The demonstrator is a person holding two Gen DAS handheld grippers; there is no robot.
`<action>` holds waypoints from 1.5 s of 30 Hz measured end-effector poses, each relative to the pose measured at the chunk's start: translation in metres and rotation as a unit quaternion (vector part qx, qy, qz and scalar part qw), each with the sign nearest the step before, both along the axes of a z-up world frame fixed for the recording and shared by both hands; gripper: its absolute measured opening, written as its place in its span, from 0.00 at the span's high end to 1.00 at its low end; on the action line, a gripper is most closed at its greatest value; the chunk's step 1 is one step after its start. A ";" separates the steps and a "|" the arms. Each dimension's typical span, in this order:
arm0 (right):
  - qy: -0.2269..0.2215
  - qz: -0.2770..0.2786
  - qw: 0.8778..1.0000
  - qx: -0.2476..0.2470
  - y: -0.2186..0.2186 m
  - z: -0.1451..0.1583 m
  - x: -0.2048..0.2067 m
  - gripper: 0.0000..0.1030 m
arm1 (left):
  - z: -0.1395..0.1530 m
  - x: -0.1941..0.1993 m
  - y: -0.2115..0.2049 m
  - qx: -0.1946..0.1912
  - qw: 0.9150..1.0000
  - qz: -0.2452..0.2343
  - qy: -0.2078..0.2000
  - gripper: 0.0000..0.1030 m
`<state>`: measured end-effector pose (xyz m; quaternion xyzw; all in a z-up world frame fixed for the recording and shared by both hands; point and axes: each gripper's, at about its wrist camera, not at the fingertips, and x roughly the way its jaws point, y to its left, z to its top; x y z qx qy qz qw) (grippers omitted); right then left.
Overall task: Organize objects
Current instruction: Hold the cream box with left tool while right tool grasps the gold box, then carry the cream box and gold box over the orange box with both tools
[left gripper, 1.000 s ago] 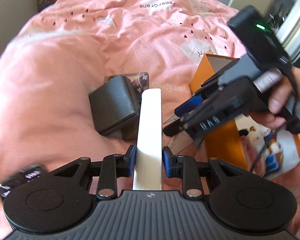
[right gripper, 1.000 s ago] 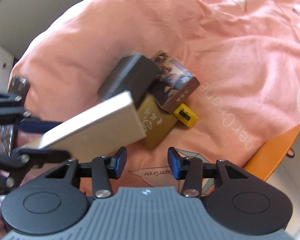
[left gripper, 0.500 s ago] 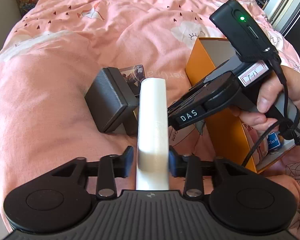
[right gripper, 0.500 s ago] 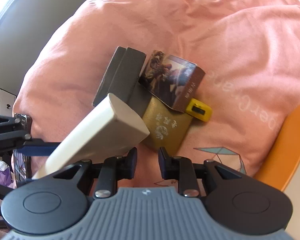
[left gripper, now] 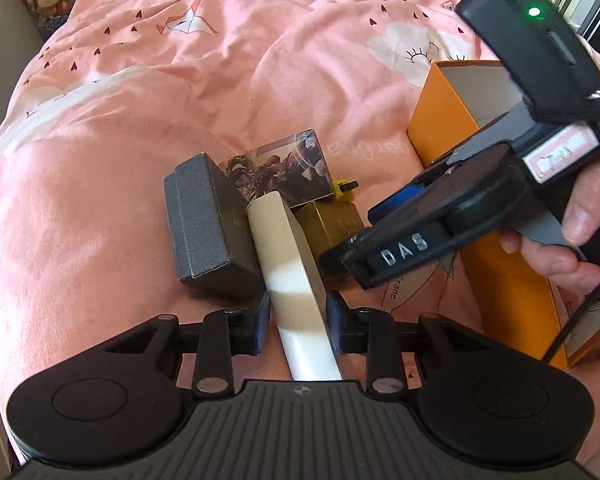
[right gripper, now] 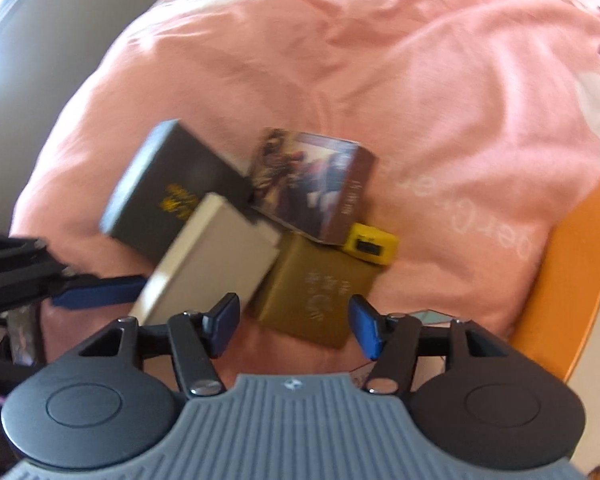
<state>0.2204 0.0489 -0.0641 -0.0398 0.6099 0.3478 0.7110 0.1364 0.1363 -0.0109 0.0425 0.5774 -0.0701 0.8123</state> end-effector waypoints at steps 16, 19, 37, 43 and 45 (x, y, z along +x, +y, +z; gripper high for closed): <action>0.136 -0.118 0.983 0.042 -0.014 -0.050 0.034 0.39 | -0.027 0.017 0.015 -0.033 0.998 0.035 0.035 0.62; 0.129 -0.115 0.984 0.052 -0.018 -0.048 0.033 0.40 | -0.025 0.015 0.017 -0.037 0.998 0.040 0.032 0.64; -0.013 -0.058 0.996 0.066 -0.061 0.044 -0.014 0.40 | 0.019 -0.008 -0.003 -0.032 0.999 0.013 -0.022 0.69; -0.062 -0.044 0.994 0.073 -0.093 0.081 -0.026 0.40 | 0.042 -0.015 -0.023 -0.049 0.997 -0.026 -0.046 0.70; -0.078 -0.042 0.993 0.072 -0.107 0.093 -0.031 0.40 | 0.051 -0.015 -0.035 -0.047 0.996 -0.046 -0.059 0.70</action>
